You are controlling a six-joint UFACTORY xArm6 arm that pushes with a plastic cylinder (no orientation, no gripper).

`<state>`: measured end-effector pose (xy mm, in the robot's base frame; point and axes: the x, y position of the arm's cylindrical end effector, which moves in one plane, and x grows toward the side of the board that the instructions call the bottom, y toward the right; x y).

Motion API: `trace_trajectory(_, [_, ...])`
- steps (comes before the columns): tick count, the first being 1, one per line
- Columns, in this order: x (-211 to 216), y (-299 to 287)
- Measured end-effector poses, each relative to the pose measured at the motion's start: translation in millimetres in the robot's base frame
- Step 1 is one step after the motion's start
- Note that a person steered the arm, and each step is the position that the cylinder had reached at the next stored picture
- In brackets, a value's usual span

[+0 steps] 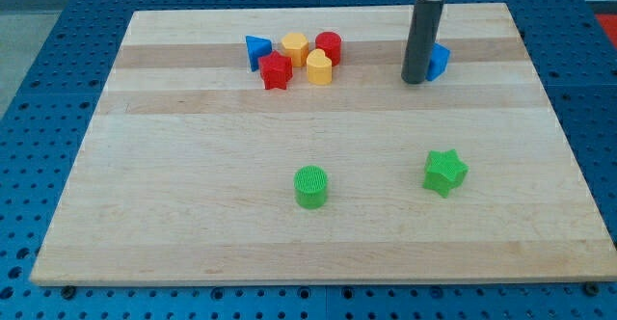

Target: Push blue cube towards red circle

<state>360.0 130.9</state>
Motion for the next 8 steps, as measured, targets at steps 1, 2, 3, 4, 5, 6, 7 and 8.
trace_trajectory(1, [14.0,19.9])
trace_trajectory(2, [-0.9,57.4])
trace_trajectory(3, [-39.0,14.2])
trace_trajectory(4, [-64.4,-36.1])
trace_trajectory(5, [-81.3,-29.7])
trace_trajectory(6, [-86.5,-30.9])
trace_trajectory(7, [-88.1,-6.4])
trace_trajectory(8, [-114.9,12.3])
